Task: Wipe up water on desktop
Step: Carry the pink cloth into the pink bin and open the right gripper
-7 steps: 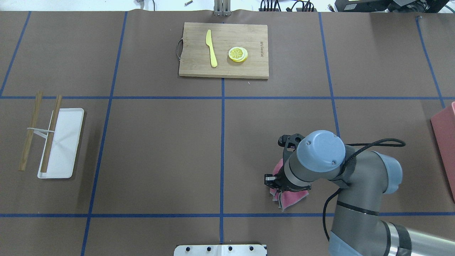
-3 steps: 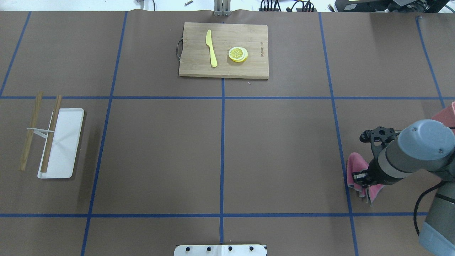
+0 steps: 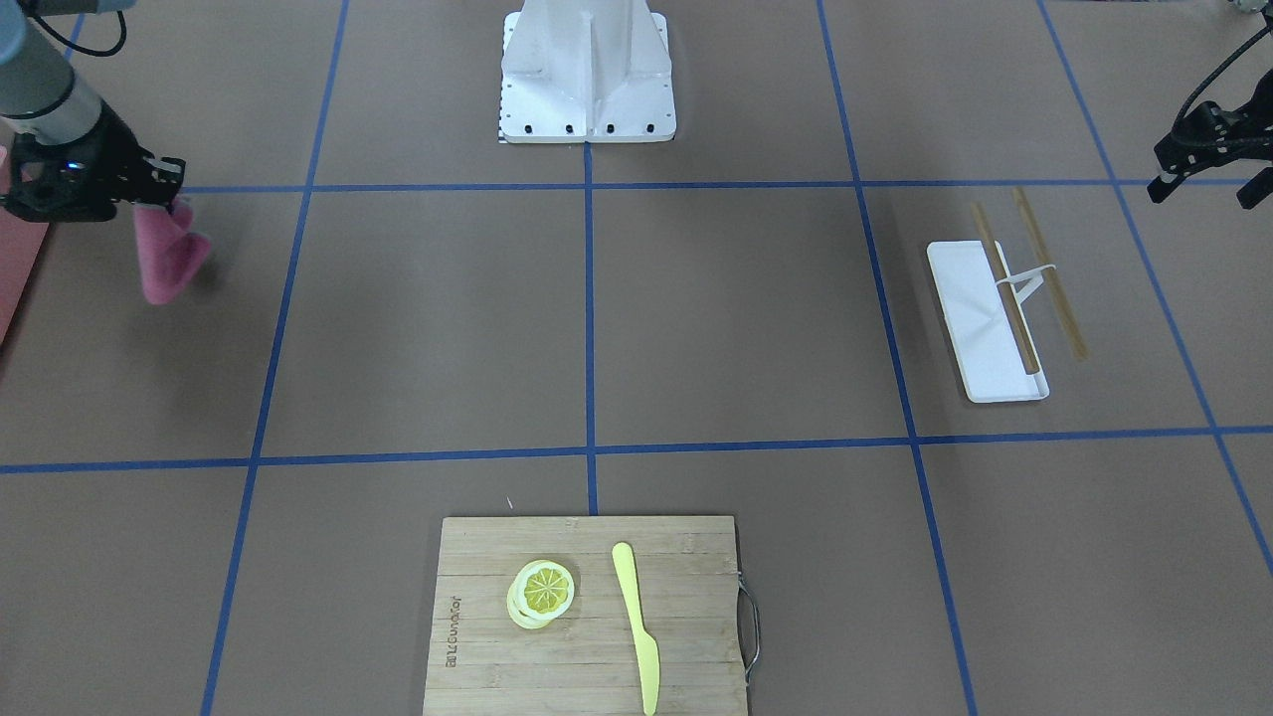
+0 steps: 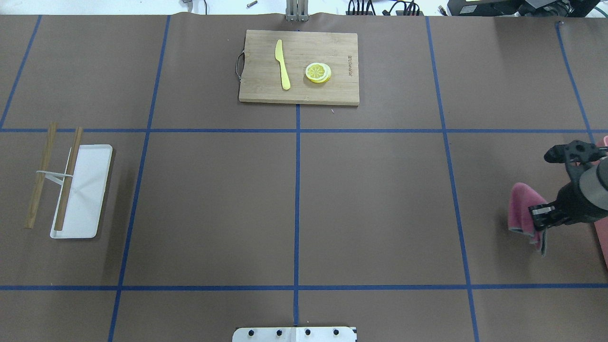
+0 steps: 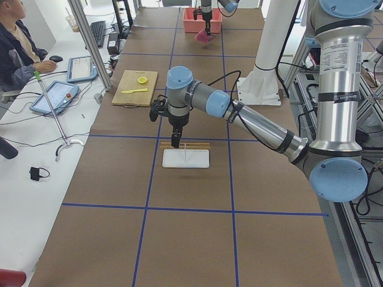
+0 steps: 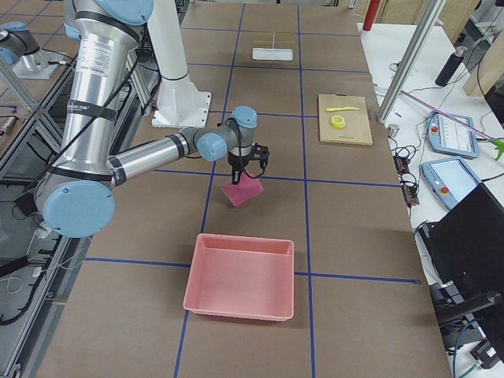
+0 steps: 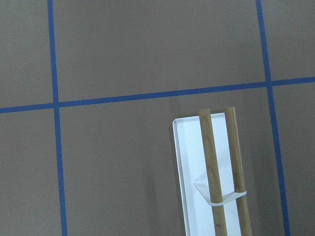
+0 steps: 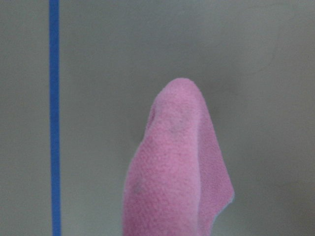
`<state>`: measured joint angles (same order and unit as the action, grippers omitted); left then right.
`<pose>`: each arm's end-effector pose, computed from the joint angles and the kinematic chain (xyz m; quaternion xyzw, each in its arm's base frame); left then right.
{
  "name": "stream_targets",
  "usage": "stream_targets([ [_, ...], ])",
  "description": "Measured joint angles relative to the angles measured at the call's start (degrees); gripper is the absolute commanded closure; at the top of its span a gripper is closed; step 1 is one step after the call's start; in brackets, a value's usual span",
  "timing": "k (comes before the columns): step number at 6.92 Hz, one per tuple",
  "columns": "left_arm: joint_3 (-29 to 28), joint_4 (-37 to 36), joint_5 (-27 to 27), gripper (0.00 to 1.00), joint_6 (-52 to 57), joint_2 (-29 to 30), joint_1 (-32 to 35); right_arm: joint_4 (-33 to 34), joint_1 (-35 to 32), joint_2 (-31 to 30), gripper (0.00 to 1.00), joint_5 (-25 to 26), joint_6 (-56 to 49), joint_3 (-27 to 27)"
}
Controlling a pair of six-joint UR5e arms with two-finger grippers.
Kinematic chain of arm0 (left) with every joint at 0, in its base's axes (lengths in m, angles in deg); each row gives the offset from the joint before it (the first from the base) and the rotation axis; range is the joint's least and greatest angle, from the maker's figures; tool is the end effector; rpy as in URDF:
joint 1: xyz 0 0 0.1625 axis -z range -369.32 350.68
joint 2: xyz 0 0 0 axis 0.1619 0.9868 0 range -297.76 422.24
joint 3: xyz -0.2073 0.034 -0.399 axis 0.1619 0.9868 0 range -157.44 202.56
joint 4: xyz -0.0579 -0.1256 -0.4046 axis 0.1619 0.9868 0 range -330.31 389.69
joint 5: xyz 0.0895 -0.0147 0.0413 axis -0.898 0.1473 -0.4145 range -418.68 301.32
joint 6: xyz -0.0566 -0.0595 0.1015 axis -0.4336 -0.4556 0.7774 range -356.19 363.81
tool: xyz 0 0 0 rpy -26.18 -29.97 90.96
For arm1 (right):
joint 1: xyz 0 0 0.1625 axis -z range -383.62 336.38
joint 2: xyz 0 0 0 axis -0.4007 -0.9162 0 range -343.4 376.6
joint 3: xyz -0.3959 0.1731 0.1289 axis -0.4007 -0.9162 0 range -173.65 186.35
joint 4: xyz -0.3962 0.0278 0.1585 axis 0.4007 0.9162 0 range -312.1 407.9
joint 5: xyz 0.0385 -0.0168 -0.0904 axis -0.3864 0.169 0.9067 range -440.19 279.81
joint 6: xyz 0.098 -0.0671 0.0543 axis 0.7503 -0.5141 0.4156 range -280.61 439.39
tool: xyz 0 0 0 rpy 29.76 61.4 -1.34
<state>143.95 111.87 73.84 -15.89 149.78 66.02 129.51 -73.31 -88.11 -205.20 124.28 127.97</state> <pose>0.0738 -0.4602 0.4704 0.0578 0.3910 0.0261 0.9182 -0.2207 -0.3504 0.5347 -0.0450 -0.3573 -0.0286 0.9325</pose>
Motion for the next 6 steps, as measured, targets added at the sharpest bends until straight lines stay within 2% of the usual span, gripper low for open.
stream_targets([
  [2, -1.08, -0.06, 0.29, 0.03, -0.17, 0.14, -0.03, 2.94, -12.98, -3.90, 1.00, -3.43, -17.15, -0.39],
  [3, -1.84, 0.00, 0.29, 0.03, -0.27, 0.43, -0.12, 7.70, -19.92, -4.77, 1.00, -3.74, -28.52, -0.92],
  [5, -3.10, 0.13, 0.28, 0.03, -0.33, 1.00, -0.27, 14.94, -31.91, -3.77, 1.00, -3.31, -50.93, -7.35],
  [6, -3.51, 0.16, 0.28, 0.03, -0.34, 1.28, -0.30, 15.96, -35.27, -3.37, 0.56, -2.86, -57.34, -10.92],
])
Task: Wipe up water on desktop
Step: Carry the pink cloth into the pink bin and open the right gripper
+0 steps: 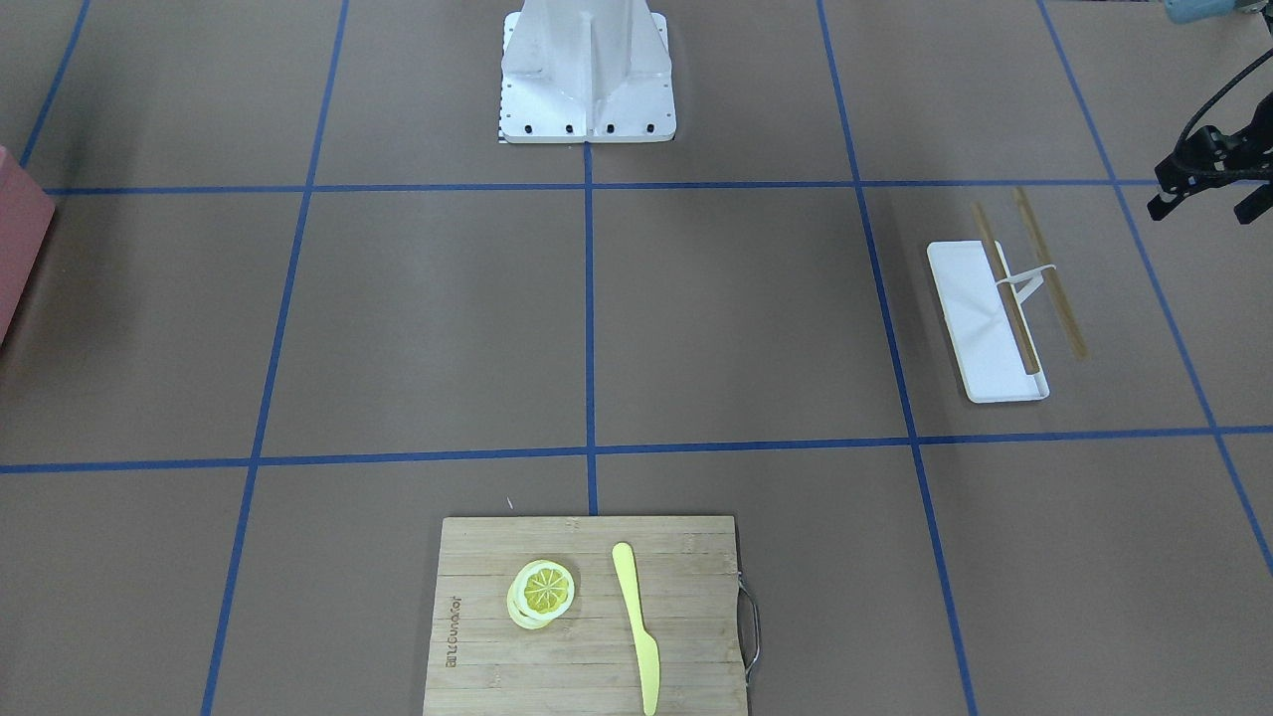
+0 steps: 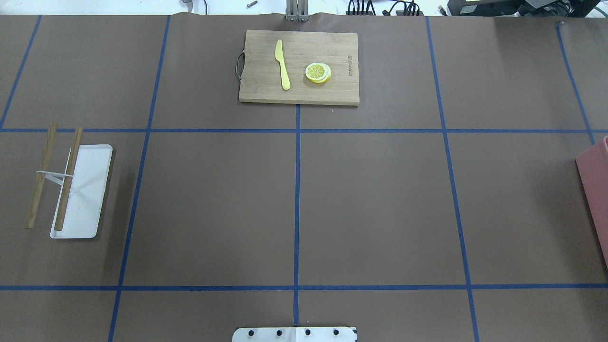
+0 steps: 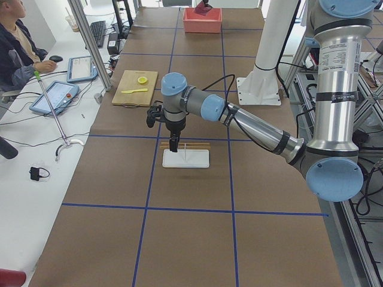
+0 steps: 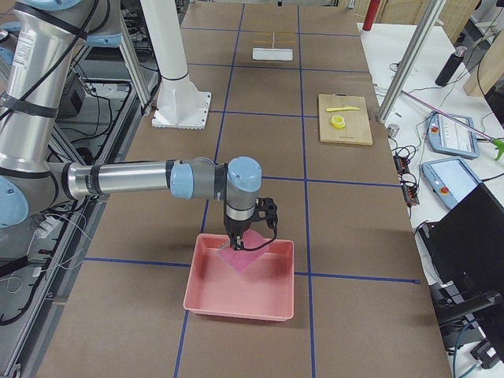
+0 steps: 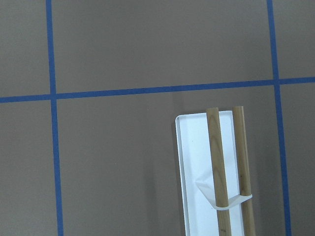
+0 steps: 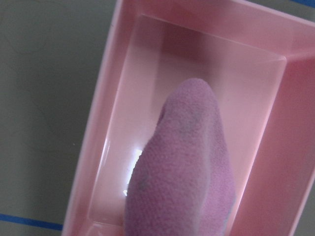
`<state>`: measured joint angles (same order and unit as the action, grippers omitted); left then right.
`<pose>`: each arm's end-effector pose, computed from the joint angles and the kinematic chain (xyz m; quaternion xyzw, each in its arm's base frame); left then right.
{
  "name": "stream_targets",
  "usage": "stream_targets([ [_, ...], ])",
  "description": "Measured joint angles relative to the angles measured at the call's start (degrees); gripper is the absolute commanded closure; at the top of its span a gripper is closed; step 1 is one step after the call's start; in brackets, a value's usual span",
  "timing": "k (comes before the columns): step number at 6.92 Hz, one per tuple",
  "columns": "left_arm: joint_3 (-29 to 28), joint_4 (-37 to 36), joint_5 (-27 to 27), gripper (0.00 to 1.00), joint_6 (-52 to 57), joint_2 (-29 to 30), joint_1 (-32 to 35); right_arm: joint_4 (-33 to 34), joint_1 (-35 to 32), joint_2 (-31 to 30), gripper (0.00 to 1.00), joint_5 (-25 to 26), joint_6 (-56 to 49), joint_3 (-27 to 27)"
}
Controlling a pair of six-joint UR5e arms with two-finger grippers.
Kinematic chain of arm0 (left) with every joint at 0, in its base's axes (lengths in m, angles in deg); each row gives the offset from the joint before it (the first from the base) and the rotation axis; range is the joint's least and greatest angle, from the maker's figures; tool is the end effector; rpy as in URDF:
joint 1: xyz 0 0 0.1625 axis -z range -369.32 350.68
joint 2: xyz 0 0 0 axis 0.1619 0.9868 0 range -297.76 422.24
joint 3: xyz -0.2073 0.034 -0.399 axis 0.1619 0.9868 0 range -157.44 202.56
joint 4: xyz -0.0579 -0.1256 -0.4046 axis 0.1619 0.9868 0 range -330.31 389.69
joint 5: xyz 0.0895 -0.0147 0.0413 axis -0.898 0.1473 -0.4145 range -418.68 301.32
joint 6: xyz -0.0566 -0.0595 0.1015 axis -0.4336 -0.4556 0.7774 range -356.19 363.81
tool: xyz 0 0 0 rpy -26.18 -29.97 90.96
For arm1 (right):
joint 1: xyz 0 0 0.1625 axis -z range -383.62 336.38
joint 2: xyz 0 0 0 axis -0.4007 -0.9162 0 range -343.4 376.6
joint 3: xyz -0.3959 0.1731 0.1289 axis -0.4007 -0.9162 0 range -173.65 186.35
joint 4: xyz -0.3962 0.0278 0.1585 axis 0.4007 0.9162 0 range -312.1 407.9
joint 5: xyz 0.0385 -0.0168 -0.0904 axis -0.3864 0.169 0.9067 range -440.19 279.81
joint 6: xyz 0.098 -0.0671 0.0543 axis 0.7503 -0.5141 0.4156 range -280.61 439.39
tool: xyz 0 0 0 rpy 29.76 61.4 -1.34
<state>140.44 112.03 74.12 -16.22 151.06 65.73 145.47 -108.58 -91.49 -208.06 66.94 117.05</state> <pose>0.0805 -0.4745 0.4888 0.0387 0.3895 0.0196 0.9200 0.0217 -0.3595 0.6840 -0.0200 -0.3261 -0.1298 0.9362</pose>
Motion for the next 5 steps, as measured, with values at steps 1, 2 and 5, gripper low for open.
stream_targets([
  [1, -0.35, 0.01, 0.00, 0.03, 0.00, 0.23, 0.00, 0.30, -1.63, 0.13, 0.01, 0.59, -2.67, -1.82],
  [2, -0.51, 0.01, 0.00, 0.03, -0.02, 0.33, 0.01, 0.37, -2.34, 0.16, 0.00, 0.89, -3.49, -2.52],
  [5, -1.12, 0.08, 0.08, 0.02, 0.05, 0.07, 0.04, 0.15, -2.68, 0.11, 0.00, 0.97, -3.28, -2.77],
])
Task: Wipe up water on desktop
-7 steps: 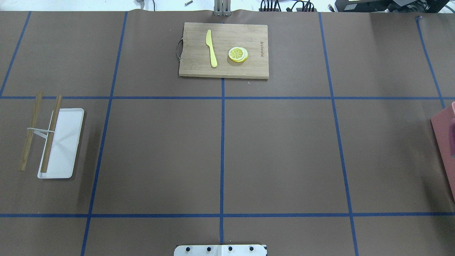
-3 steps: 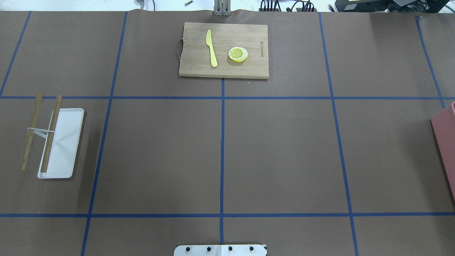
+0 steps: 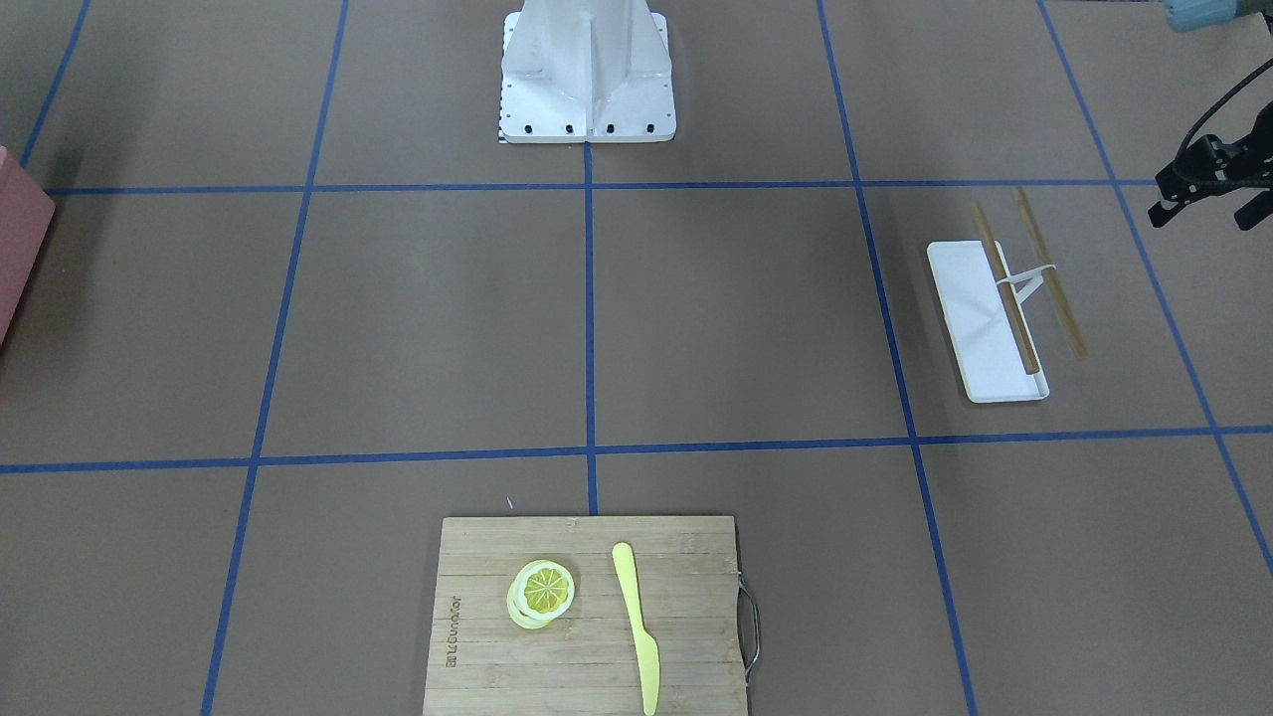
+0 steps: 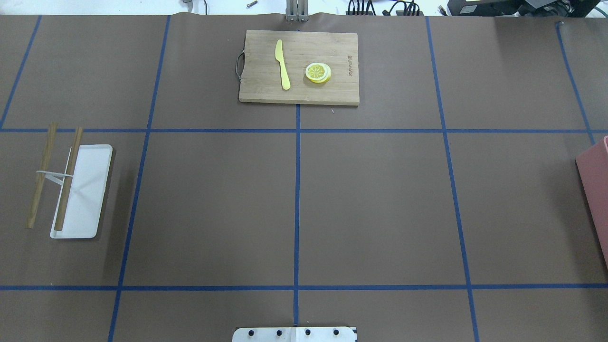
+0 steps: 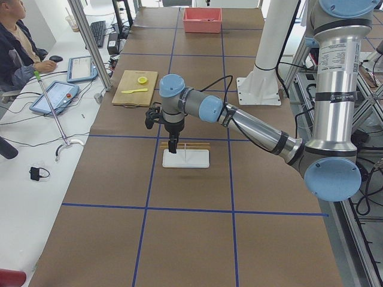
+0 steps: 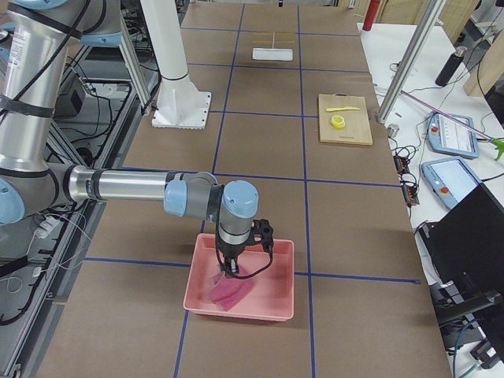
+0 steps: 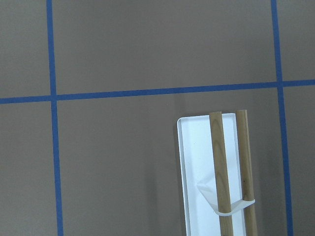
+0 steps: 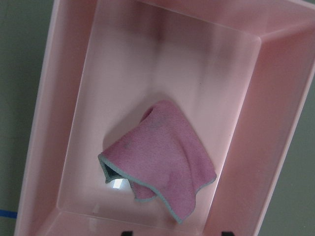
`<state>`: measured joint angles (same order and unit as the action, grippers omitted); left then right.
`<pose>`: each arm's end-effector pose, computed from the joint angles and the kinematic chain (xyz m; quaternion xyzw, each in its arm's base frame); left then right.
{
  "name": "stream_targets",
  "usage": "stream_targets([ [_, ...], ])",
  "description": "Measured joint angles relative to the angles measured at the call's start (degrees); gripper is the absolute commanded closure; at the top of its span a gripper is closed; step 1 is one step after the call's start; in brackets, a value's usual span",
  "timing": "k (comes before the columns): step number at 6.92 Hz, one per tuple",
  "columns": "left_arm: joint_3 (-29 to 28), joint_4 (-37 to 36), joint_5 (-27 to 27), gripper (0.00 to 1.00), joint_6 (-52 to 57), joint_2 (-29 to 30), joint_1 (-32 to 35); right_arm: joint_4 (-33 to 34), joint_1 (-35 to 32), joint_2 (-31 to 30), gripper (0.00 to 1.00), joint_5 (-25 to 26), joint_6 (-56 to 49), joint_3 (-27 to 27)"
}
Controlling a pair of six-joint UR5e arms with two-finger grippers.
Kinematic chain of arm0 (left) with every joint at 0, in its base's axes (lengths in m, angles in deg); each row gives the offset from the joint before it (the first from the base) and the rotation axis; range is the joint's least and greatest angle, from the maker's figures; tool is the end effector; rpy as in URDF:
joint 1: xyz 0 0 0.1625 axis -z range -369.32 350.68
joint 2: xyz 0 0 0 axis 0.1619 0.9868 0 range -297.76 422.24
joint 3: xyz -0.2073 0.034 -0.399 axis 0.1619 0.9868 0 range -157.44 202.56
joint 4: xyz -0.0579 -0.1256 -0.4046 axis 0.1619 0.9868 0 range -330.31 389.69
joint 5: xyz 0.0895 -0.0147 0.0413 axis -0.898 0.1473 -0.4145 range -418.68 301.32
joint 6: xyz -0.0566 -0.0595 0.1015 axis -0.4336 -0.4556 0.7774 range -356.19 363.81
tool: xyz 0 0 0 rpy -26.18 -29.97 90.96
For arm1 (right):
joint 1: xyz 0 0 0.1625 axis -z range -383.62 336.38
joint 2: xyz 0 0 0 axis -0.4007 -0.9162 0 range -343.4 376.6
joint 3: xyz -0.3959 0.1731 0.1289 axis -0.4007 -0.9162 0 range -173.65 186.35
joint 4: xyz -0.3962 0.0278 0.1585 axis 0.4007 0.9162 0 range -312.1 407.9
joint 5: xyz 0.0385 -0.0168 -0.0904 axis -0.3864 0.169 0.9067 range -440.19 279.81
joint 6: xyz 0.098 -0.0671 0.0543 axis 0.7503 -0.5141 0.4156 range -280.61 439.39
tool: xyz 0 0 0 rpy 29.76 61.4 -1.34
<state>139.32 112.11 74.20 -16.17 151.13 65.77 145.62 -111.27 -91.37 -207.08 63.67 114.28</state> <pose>0.0810 -0.4772 0.4975 0.0312 0.3882 0.0167 0.9209 0.0405 -0.3537 0.7088 -0.0271 -0.3210 -0.1275 0.9381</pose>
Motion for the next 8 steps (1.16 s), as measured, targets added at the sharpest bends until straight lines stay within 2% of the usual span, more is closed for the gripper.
stream_targets([
  [2, -1.49, 0.22, 0.10, 0.02, 1.56, -1.40, 0.34, -0.39, -0.01, 0.43, 0.00, -0.07, 0.01, -0.67],
  [5, -8.74, 0.65, 0.17, 0.02, 18.43, -3.35, 8.50, -1.28, 0.01, 1.69, 0.00, -0.65, 0.39, -0.52],
  [8, -12.42, 0.90, 2.67, 0.02, 24.07, -3.36, 13.30, -1.53, -0.06, 1.86, 0.00, -1.21, 0.56, 0.05],
])
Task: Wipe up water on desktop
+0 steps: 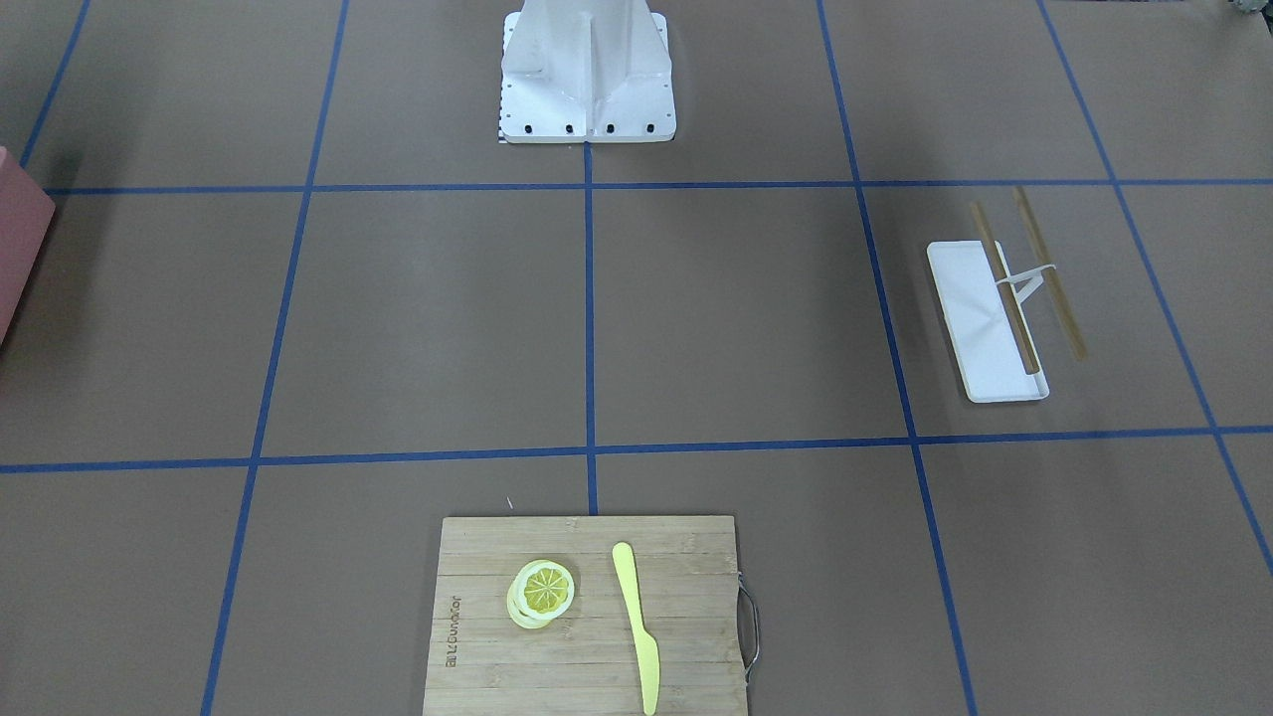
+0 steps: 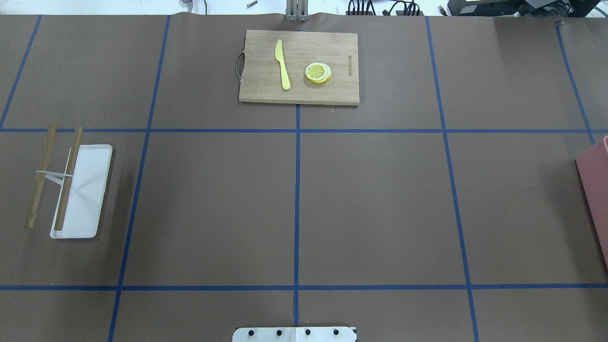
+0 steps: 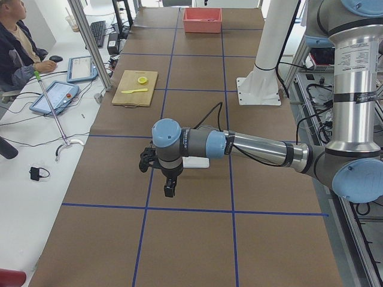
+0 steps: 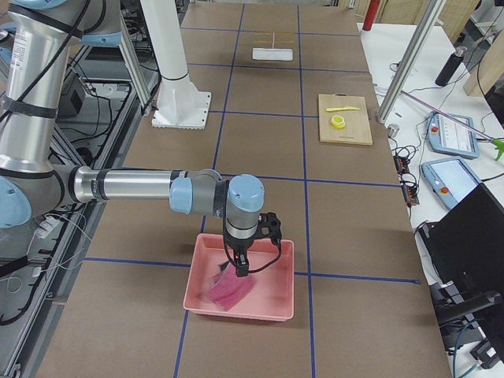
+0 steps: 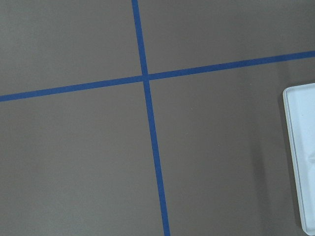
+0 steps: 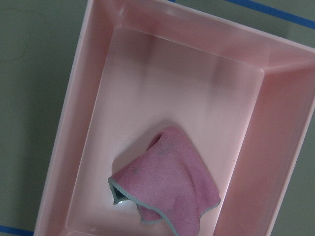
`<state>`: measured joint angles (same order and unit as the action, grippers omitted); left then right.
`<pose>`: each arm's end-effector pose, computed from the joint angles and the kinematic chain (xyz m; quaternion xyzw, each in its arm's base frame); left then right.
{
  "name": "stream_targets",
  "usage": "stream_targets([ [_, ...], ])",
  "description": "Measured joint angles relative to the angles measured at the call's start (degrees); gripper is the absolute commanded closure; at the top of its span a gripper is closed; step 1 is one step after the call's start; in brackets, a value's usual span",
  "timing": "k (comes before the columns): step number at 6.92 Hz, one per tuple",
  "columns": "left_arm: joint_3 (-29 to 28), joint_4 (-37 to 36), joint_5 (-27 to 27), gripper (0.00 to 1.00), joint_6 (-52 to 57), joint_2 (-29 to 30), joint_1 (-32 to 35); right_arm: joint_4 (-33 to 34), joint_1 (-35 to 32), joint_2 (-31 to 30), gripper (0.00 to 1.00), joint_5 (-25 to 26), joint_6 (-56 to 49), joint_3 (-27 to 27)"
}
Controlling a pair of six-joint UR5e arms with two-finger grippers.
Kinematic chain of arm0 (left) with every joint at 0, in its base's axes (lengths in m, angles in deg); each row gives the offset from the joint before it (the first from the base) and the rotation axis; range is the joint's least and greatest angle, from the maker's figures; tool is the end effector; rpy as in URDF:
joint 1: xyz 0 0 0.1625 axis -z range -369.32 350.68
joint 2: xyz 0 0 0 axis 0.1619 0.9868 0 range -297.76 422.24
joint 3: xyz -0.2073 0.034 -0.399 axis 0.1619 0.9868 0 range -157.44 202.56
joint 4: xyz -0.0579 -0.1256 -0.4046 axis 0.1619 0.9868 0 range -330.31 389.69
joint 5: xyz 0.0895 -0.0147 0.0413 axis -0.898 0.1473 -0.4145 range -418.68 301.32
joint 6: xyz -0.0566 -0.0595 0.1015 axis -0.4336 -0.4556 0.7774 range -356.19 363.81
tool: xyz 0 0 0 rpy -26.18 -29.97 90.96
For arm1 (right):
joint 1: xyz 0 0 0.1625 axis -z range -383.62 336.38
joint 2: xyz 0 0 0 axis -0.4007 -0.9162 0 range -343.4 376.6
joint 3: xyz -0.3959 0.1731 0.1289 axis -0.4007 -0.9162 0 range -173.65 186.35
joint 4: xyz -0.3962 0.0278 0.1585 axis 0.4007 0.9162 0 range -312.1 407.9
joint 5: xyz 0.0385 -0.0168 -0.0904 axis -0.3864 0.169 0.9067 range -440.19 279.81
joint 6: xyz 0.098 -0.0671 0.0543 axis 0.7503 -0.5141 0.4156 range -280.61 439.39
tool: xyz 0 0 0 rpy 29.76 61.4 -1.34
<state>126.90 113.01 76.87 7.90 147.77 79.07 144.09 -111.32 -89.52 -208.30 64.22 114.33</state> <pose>-0.0269 -0.4707 0.6282 0.0340 0.3863 0.0566 0.9200 0.0377 -0.3743 0.6926 0.0010 -0.3282 -0.1312 0.9355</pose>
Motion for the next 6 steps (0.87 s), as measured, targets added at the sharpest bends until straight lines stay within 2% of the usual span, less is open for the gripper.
stream_targets([
  [4, -0.52, 0.68, 1.19, 0.02, 0.43, -2.92, 1.48, -0.29, -0.23, -0.10, 0.00, -1.45, 0.05, 0.26],
  [6, -2.69, 0.94, 1.21, 0.02, 0.44, -3.13, 1.43, -0.53, -0.81, 0.25, 0.00, -1.43, -0.01, 0.61],
])
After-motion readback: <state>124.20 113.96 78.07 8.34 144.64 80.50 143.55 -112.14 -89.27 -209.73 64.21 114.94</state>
